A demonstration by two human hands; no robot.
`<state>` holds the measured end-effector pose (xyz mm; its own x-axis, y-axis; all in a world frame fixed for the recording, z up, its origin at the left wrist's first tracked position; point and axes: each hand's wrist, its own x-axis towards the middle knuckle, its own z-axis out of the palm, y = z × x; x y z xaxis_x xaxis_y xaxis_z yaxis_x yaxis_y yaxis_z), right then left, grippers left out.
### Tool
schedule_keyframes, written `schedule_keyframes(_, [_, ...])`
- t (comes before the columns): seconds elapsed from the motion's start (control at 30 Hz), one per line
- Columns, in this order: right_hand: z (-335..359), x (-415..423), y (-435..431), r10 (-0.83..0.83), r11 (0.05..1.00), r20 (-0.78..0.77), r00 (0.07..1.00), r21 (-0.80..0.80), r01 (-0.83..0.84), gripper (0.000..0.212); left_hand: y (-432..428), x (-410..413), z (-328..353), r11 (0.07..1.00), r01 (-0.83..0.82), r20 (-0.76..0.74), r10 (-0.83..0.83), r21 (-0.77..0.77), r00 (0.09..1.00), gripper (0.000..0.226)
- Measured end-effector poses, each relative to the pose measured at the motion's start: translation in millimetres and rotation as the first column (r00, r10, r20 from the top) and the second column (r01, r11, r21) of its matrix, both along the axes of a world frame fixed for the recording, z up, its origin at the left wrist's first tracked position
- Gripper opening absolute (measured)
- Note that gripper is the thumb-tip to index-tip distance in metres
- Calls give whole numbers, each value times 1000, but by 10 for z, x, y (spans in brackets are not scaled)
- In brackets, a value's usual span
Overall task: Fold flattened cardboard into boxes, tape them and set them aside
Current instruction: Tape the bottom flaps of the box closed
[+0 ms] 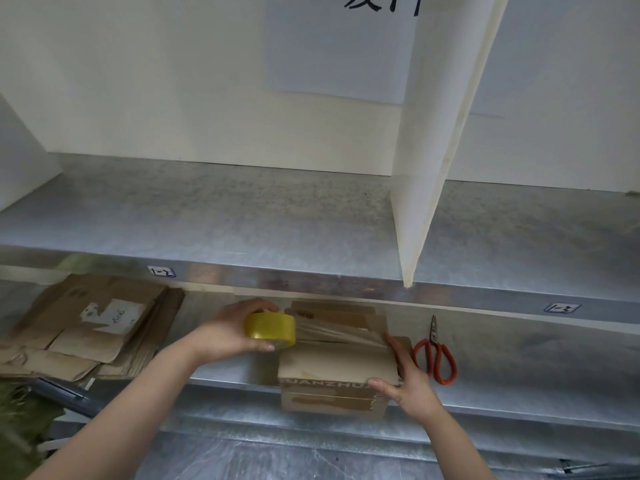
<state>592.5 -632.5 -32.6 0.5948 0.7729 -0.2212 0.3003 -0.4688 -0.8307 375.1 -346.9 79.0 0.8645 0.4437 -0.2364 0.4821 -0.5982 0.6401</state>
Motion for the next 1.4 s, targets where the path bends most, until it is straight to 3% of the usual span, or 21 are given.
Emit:
schedule_keyframes(0.3, [-9,-27,8,11,1000,4,1000,-8,-11,102,2,-96,-67,990,-18,5,17,142,1000,54])
schedule_keyframes(0.57, [-44,-24,12,5,1000,-33,999,3,-5,98,217,-20,-122,964,11,-187,41,267,981,64])
schedule_keyframes(0.83, [-81,-14,10,-14,1000,-51,999,1,14,98,214,-60,-525,978,5,-332,67,209,941,69])
schedule_keyframes(1.13, [-64,-30,37,-13,1000,-27,1000,-9,13,94,258,-14,-709,984,-18,-292,70,178,954,68])
schedule_keyframes(1.3, [12,-28,55,93,994,38,995,-64,-90,72,262,-36,-739,985,-25,-225,63,170,972,67])
schedule_keyframes(1.4, [13,-1,50,115,991,32,993,-78,-113,70,298,-99,-744,994,-20,-156,36,104,987,67])
